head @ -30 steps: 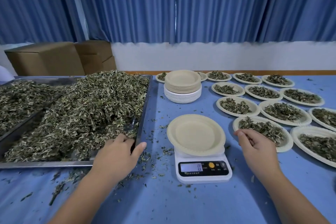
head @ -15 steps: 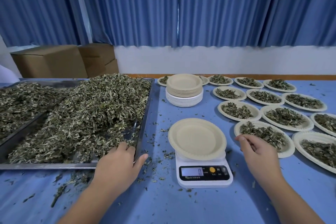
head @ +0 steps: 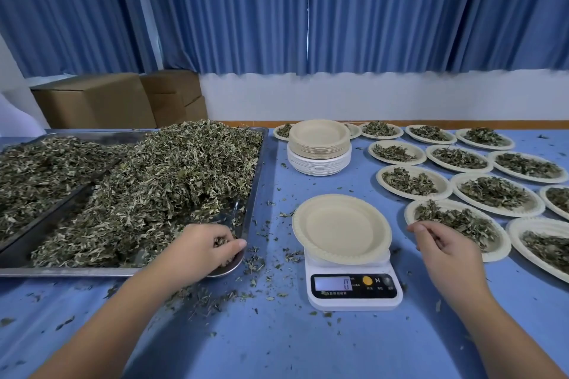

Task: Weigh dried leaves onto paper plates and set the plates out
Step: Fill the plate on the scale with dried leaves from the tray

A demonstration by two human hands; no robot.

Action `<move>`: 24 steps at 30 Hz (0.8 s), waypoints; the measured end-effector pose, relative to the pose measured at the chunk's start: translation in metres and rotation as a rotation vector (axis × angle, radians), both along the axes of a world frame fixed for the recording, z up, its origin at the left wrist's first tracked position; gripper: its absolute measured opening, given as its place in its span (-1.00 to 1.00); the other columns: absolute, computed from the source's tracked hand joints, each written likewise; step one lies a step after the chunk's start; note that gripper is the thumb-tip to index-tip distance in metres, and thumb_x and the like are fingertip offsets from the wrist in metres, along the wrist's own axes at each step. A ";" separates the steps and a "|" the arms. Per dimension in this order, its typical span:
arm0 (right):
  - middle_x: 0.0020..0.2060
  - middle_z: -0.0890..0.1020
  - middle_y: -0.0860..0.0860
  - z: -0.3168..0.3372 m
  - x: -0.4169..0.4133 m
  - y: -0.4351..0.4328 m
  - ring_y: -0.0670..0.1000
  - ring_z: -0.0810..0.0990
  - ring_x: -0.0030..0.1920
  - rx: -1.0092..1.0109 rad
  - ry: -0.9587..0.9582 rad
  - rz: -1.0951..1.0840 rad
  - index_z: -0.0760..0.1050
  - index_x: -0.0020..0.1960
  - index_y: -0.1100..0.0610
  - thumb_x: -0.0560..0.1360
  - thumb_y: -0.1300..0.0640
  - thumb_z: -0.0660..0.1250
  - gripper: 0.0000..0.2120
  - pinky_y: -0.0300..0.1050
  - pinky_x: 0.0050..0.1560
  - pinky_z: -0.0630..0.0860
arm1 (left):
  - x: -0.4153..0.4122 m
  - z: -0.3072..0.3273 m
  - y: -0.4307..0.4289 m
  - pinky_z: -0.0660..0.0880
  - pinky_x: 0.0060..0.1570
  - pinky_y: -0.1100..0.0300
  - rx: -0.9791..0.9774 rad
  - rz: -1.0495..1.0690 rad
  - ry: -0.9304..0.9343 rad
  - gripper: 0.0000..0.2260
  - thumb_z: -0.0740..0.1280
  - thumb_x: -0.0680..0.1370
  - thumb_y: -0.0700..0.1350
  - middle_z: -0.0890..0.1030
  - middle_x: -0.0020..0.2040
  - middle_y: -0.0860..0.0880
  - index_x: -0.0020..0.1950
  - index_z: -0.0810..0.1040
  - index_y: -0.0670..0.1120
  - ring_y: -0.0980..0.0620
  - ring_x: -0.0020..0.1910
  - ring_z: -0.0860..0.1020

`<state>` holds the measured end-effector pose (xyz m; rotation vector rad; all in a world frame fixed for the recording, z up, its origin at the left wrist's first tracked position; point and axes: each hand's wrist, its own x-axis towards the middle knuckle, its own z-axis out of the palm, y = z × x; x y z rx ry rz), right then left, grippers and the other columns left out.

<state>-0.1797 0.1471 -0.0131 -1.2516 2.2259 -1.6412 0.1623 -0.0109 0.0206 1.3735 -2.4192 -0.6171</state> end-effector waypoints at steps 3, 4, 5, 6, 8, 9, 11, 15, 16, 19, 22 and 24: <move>-0.34 0.62 0.04 0.000 0.000 0.001 0.00 0.54 -0.32 -0.002 -0.001 0.007 0.63 -0.08 0.02 0.58 0.13 0.26 -0.82 -0.11 -0.30 0.43 | -0.001 0.008 -0.011 0.17 -0.60 0.29 -0.017 0.032 0.051 -0.76 0.28 0.54 0.18 0.50 -0.55 0.01 -0.21 0.57 0.08 0.14 -0.64 0.25; -0.36 0.61 0.05 0.001 0.000 0.001 -0.01 0.51 -0.35 -0.003 -0.004 0.008 0.63 -0.09 0.01 0.58 0.13 0.26 -0.82 -0.11 -0.32 0.41 | -0.002 0.013 -0.014 0.14 -0.62 0.30 -0.040 0.047 0.073 -0.75 0.28 0.54 0.18 0.43 -0.60 0.03 -0.20 0.57 0.07 0.15 -0.66 0.20; -0.37 0.60 0.05 0.001 0.000 0.001 -0.03 0.50 -0.37 -0.004 -0.007 0.011 0.63 -0.10 0.01 0.57 0.13 0.26 -0.82 -0.12 -0.32 0.41 | -0.004 0.017 -0.017 0.12 -0.64 0.31 -0.064 0.065 0.101 -0.74 0.27 0.54 0.18 0.39 -0.63 0.04 -0.20 0.57 0.05 0.16 -0.67 0.18; -0.36 0.60 0.04 0.002 0.000 0.001 -0.04 0.49 -0.37 -0.007 -0.011 0.014 0.63 -0.11 0.00 0.57 0.13 0.26 -0.82 -0.14 -0.32 0.41 | -0.006 0.022 -0.020 0.11 -0.66 0.32 -0.091 0.083 0.131 -0.73 0.26 0.54 0.18 0.37 -0.65 0.04 -0.20 0.57 0.04 0.17 -0.68 0.17; -0.37 0.60 0.04 0.002 0.000 0.001 -0.04 0.49 -0.34 -0.013 -0.018 0.021 0.62 -0.12 -0.01 0.57 0.13 0.27 -0.82 -0.24 -0.34 0.39 | -0.012 0.031 -0.023 0.10 -0.68 0.35 -0.152 0.110 0.183 -0.72 0.26 0.55 0.17 0.37 -0.67 0.06 -0.22 0.56 0.03 0.15 -0.70 0.17; -0.37 0.59 0.05 0.003 -0.001 0.001 -0.03 0.49 -0.34 -0.015 -0.019 0.023 0.62 -0.14 -0.03 0.57 0.13 0.27 -0.81 -0.26 -0.36 0.37 | -0.016 0.035 -0.024 0.10 -0.68 0.36 -0.182 0.115 0.206 -0.71 0.27 0.56 0.16 0.37 -0.67 0.06 -0.24 0.55 0.02 0.15 -0.70 0.18; -0.37 0.59 0.08 0.003 0.000 0.001 -0.01 0.50 -0.34 -0.012 -0.021 0.029 0.60 -0.17 -0.08 0.57 0.12 0.27 -0.79 -0.21 -0.34 0.39 | -0.026 0.043 -0.024 0.13 -0.68 0.37 -0.229 0.114 0.251 -0.70 0.28 0.56 0.14 0.39 -0.65 0.05 -0.27 0.56 0.01 0.15 -0.69 0.21; -0.37 0.59 0.09 0.004 0.000 0.001 0.05 0.51 -0.36 -0.016 -0.020 0.028 0.61 -0.16 -0.07 0.57 0.12 0.27 -0.80 -0.28 -0.38 0.37 | -0.056 0.059 -0.016 0.19 -0.65 0.39 -0.287 0.092 0.332 -0.70 0.29 0.56 0.12 0.46 -0.60 0.06 -0.30 0.56 0.00 0.17 -0.67 0.30; -0.36 0.60 0.09 0.004 0.000 0.001 0.07 0.54 -0.33 -0.016 -0.020 0.030 0.62 -0.15 -0.05 0.57 0.13 0.27 -0.80 -0.25 -0.34 0.40 | -0.066 0.063 -0.013 0.22 -0.62 0.39 -0.303 0.074 0.363 -0.70 0.30 0.56 0.11 0.48 -0.58 0.08 -0.30 0.57 0.00 0.19 -0.64 0.34; -0.27 0.64 0.11 0.004 0.000 0.000 0.17 0.61 -0.18 -0.015 -0.025 0.040 0.59 -0.16 -0.09 0.57 0.12 0.27 -0.79 0.08 -0.18 0.52 | -0.099 0.071 -0.002 0.37 -0.51 0.34 -0.292 -0.013 0.449 -0.71 0.31 0.56 0.10 0.58 -0.45 0.02 -0.28 0.59 -0.02 0.19 -0.53 0.47; -0.28 0.65 0.09 0.004 0.001 0.000 0.17 0.62 -0.17 -0.017 -0.020 0.045 0.57 -0.19 -0.14 0.57 0.12 0.27 -0.77 0.09 -0.18 0.51 | -0.133 0.066 0.006 0.47 -0.39 0.18 -0.233 -0.077 0.495 -0.71 0.33 0.55 0.11 0.61 -0.39 -0.06 -0.25 0.60 -0.05 0.10 -0.46 0.50; -0.28 0.65 0.08 0.002 -0.001 -0.001 0.16 0.61 -0.18 -0.017 -0.027 0.044 0.57 -0.20 -0.14 0.57 0.11 0.27 -0.76 -0.02 -0.23 0.48 | -0.154 0.057 0.012 0.43 -0.41 0.25 -0.187 -0.119 0.494 -0.73 0.34 0.55 0.11 0.59 -0.40 0.01 -0.25 0.59 -0.03 0.18 -0.48 0.47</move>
